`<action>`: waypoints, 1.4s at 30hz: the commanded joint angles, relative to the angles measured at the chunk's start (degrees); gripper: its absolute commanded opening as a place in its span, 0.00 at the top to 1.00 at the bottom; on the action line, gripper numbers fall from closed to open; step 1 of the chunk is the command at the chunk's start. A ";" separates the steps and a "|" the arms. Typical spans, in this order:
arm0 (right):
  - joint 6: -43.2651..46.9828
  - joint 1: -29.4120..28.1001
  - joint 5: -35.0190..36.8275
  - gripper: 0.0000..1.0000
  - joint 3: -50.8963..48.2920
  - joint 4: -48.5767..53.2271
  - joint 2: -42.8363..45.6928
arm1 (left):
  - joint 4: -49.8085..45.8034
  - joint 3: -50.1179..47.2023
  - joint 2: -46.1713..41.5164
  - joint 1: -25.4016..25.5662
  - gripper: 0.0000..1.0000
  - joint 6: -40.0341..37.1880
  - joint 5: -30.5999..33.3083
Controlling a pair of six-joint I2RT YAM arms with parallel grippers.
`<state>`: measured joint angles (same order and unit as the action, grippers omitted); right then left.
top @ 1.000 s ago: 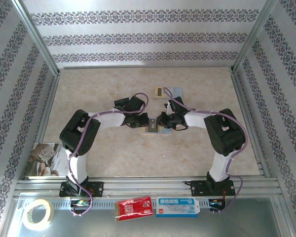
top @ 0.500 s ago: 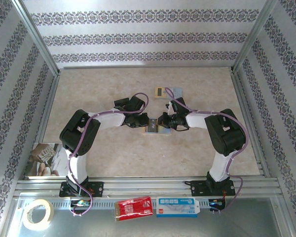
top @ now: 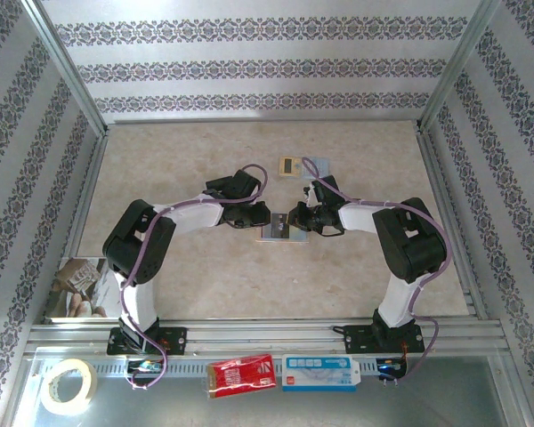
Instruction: Take the credit cards out of the card holder
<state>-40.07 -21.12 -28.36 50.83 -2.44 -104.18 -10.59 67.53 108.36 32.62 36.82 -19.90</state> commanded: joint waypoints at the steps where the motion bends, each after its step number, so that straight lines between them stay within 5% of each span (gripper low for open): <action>1: -0.44 0.03 1.02 0.87 -0.54 0.68 0.05 | 2.33 0.41 0.21 0.47 0.82 1.86 -3.63; 20: -0.53 0.03 -4.70 0.70 -0.96 -1.28 -2.88 | -1.64 -1.60 5.92 0.08 0.82 4.10 2.12; 37: 0.26 -1.02 -2.54 0.75 0.41 0.77 -4.05 | -2.42 -1.60 6.57 0.03 0.83 3.08 2.67; 42: -0.27 -0.46 0.21 0.83 -0.37 0.72 -2.34 | -2.51 -1.61 6.30 0.07 0.83 2.83 2.74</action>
<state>-40.56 -21.43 -31.99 51.27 -4.91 -105.89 -8.56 68.14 111.83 32.60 40.53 -20.45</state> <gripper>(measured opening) 0.182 0.166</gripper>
